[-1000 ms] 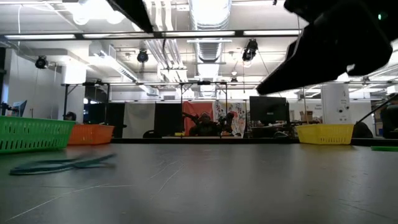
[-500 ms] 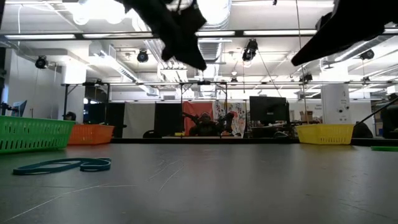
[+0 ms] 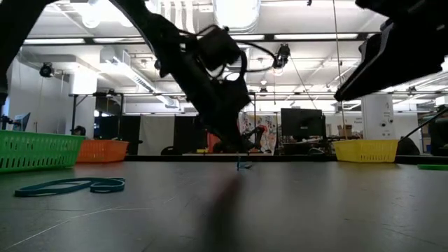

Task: Sort rubber bands into baskets
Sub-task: Put the bottom left blue rubber band into the yellow bin

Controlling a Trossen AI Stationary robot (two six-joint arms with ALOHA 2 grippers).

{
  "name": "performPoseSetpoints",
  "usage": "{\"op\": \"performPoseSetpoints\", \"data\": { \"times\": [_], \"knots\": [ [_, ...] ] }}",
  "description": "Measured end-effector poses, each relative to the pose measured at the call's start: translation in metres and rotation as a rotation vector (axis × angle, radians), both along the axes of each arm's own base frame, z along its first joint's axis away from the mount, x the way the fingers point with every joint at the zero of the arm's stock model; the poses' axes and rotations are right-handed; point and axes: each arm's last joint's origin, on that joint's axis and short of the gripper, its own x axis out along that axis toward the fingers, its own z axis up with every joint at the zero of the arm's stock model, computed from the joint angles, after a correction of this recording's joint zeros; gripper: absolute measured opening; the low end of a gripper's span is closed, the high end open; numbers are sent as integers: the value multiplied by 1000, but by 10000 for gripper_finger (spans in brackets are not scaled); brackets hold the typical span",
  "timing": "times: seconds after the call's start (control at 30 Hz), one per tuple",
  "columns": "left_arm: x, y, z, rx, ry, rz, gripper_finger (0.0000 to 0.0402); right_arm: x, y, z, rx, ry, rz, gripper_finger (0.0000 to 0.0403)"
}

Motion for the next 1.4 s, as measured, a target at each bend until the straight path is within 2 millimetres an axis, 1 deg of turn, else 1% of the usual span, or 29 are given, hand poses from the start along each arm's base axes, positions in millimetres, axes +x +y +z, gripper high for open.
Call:
{"op": "performPoseSetpoints", "data": {
  "times": [0.07, 0.13, 0.2, 0.3, 0.37, 0.47, 0.57, 0.63, 0.73, 0.87, 0.97, 1.03, 1.13, 1.23, 1.3, 1.4],
  "knots": [
    [3, -5, -8, -3, 33, -18, 9, 1, 1, -5, 6, 5, -14, 187],
    [7, -11, -10, -24, 43, -53, 22, 2, 2, -8, 2, 14, -17, 187],
    [10, -17, -10, -44, 44, -82, 40, 3, 2, -11, -2, 18, -19, 187],
    [10, -25, -7, -54, 89, -117, 74, 5, 0, -12, -2, 16, -34, 187],
    [7, -32, 4, -53, 141, -146, 99, 8, -3, -11, -13, -5, -62, 187],
    [-1, -46, 32, -41, 178, -173, 132, 11, -11, -7, -24, -26, -97, 187],
    [-16, -64, 55, 28, 216, -171, 157, 17, -18, -5, -12, -45, -128, 187],
    [-28, -75, 67, 58, 209, -159, 171, 22, -23, -4, -6, -63, -145, 187],
    [-46, -90, 79, 57, 160, -129, 188, 28, -31, -3, -20, -67, -159, 187],
    [-65, -121, 72, 46, 54, -123, 196, 38, -50, -2, -33, -63, -217, 187],
    [-73, -144, 64, 38, -54, -177, 197, 50, -62, -6, -100, 23, -82, 187],
    [-77, -158, 56, 25, -103, -216, 196, 59, -72, -13, -110, 82, 1, 187],
    [-80, -175, 47, 12, -163, -233, 194, 77, -95, -23, -49, 84, 77, 187],
    [-84, -187, 36, 20, -194, -231, 194, 93, -119, -37, -45, 60, 72, 187],
    [-87, -193, 31, 21, -198, -219, 194, 100, -134, -46, -60, 51, 50, 187],
    [-91, -201, 28, 13, -202, -194, 194, 107, -153, -63, -32, 48, 31, 187]
  ]
}}
